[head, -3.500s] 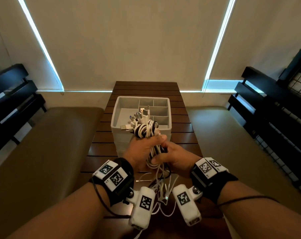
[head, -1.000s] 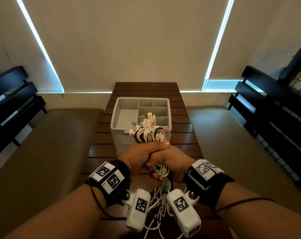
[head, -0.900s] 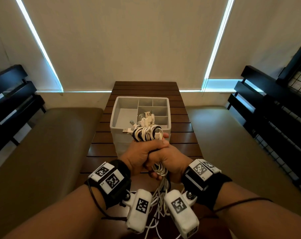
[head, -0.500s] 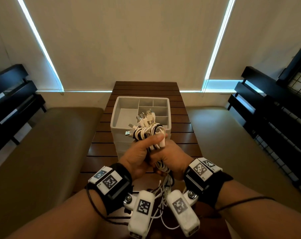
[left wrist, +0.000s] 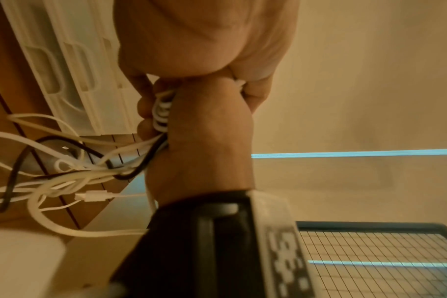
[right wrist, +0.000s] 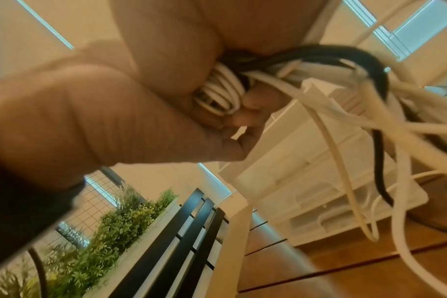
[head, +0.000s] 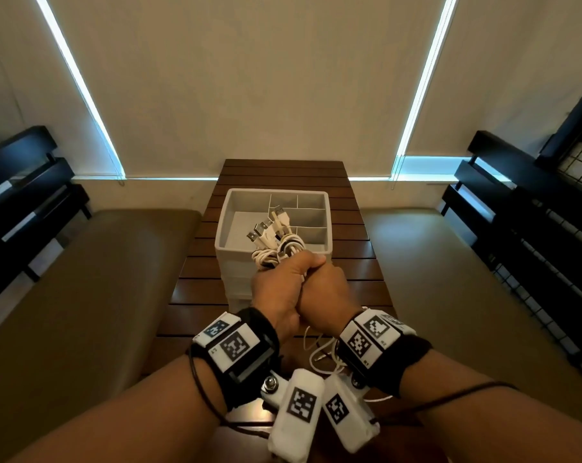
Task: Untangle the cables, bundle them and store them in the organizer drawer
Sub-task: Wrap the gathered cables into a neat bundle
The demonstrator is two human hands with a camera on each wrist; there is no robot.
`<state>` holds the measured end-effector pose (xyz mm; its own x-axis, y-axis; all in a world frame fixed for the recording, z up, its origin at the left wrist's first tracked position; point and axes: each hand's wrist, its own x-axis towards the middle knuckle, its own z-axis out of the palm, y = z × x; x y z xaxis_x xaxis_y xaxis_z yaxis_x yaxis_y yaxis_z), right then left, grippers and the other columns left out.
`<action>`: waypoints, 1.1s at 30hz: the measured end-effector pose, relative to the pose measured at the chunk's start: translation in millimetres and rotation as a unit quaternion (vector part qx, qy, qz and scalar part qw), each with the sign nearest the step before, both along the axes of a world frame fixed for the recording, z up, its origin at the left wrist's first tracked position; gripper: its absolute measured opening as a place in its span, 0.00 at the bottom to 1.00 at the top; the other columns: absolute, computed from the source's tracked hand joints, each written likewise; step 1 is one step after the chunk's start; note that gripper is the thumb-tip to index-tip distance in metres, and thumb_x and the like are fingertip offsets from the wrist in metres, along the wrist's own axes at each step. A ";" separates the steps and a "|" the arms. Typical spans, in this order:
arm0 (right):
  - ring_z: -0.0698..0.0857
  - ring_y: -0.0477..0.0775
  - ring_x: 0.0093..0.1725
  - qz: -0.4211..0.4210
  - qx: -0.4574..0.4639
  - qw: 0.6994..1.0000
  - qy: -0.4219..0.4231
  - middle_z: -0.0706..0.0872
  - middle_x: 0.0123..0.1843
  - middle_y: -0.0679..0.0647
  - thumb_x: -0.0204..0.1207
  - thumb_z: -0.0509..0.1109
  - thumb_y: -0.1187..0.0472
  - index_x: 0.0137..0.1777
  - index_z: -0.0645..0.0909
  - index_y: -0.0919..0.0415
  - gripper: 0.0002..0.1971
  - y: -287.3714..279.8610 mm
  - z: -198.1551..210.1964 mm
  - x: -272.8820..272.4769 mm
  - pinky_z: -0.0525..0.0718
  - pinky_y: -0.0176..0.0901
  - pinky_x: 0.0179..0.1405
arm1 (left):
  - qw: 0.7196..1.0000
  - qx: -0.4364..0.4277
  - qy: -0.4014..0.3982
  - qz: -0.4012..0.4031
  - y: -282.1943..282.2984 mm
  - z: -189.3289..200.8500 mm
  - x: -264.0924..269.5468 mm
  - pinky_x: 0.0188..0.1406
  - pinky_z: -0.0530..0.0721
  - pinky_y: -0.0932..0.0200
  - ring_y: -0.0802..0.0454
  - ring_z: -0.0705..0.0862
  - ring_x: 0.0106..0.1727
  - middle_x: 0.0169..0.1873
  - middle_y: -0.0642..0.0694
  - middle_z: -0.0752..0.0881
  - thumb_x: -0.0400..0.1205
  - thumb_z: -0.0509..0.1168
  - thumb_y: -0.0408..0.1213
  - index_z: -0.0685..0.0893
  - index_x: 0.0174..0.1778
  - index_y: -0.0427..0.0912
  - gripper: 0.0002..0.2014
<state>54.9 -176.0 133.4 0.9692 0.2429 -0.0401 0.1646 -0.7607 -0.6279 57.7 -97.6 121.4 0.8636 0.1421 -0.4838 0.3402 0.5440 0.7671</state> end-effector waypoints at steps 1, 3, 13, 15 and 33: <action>0.84 0.57 0.57 -0.008 -0.004 1.000 -0.009 0.86 0.57 0.61 0.82 0.59 0.66 0.60 0.81 0.67 0.12 0.4 -1.6 1.1 0.71 0.34 0.43 | 1.000 -0.007 -0.007 0.002 0.8 -1.4 0.5 0.38 0.89 0.48 0.42 0.91 0.41 0.40 0.41 0.92 0.66 0.78 0.28 0.89 0.51 0.37 0.16; 0.86 0.57 0.53 0.007 0.000 1.000 -0.001 0.87 0.53 0.62 0.79 0.63 0.67 0.57 0.81 0.67 0.10 1.5 -2.1 2.5 0.74 0.35 0.40 | 1.000 -0.019 -0.015 -0.001 3.7 -5.6 2.5 0.37 0.88 0.50 0.44 0.89 0.42 0.41 0.41 0.91 0.68 0.76 0.28 0.89 0.52 0.37 0.16; 0.86 0.42 0.44 0.086 0.175 0.972 0.131 0.87 0.44 0.48 0.67 0.75 0.73 0.55 0.78 0.56 0.19 -11.9 -10.1 6.1 0.81 0.32 0.41 | 0.997 -0.017 -0.044 -0.053 14.0 -15.0 6.9 0.45 0.84 0.48 0.44 0.85 0.50 0.44 0.41 0.88 0.71 0.69 0.28 0.91 0.53 0.37 0.15; 0.88 0.43 0.42 0.073 0.240 0.955 0.158 0.88 0.43 0.48 0.66 0.73 0.77 0.54 0.77 0.55 0.22 -14.2 -11.3 6.1 0.84 0.36 0.40 | 0.997 -0.021 -0.045 -0.057 13.4 -14.1 6.7 0.46 0.85 0.48 0.43 0.86 0.50 0.44 0.40 0.88 0.71 0.69 0.28 0.91 0.53 0.36 0.15; 0.86 0.45 0.45 0.081 0.222 0.961 0.144 0.80 0.54 0.53 0.61 0.81 0.71 0.62 0.64 0.54 0.35 -14.8 -11.9 7.5 0.85 0.34 0.35 | 0.987 -0.140 -0.076 -0.037 26.8 4.2 12.4 0.47 0.88 0.47 0.43 0.88 0.38 0.34 0.36 0.87 0.71 0.63 0.26 0.80 0.33 0.34 0.02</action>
